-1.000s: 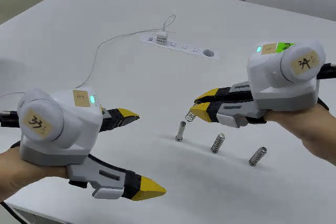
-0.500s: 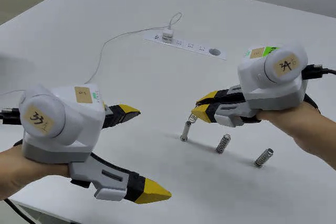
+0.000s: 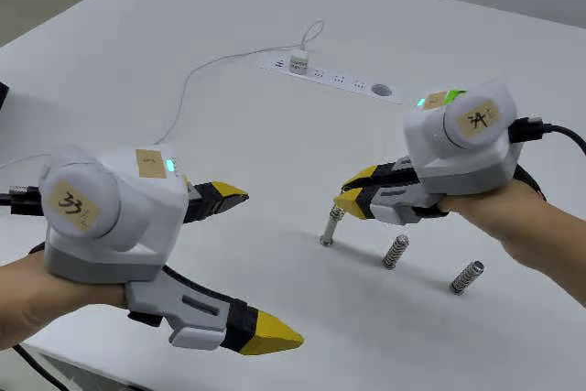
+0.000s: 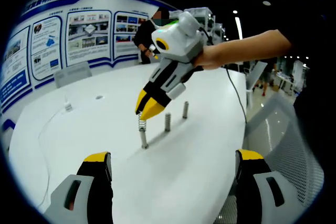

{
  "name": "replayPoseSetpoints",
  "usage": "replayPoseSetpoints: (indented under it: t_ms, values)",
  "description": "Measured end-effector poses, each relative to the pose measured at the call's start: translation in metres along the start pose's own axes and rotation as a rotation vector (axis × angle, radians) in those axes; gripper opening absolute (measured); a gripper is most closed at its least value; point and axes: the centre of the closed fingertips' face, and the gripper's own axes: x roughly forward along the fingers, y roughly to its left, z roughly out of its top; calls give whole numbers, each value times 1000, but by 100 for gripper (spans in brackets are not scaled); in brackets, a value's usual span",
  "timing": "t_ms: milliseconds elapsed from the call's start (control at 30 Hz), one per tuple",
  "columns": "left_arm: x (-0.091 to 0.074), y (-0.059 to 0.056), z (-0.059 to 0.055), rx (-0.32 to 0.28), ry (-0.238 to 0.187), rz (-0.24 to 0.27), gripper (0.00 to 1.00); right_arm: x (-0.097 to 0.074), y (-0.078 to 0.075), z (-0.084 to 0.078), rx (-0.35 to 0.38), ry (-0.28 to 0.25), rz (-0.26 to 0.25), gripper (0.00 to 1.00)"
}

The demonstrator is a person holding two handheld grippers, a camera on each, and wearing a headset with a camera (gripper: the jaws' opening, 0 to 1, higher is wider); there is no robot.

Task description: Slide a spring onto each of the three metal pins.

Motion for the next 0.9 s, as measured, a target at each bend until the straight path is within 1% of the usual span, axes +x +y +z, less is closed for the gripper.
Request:
replayPoseSetpoints:
  t_ms: [167, 333, 533, 733, 900]
  values:
    - [0, -1, 1, 2, -1, 0, 100, 8, 3, -5, -11, 27, 5, 11]
    - [-1, 1, 1, 0, -1, 5, 100, 18, 5, -15, -39, 71, 5, 11]
    - [-1, 2, 0, -4, 2, 9, 100, 26, 6, -21, -54, 100, 12, 11]
    - [-1, 4, -1, -8, 4, 11, 100, 33, 2, -28, -44, 125, 13, 11]
    - [0, 5, -2, -12, 4, 12, 100, 38, 4, -34, -43, 141, 15, 11]
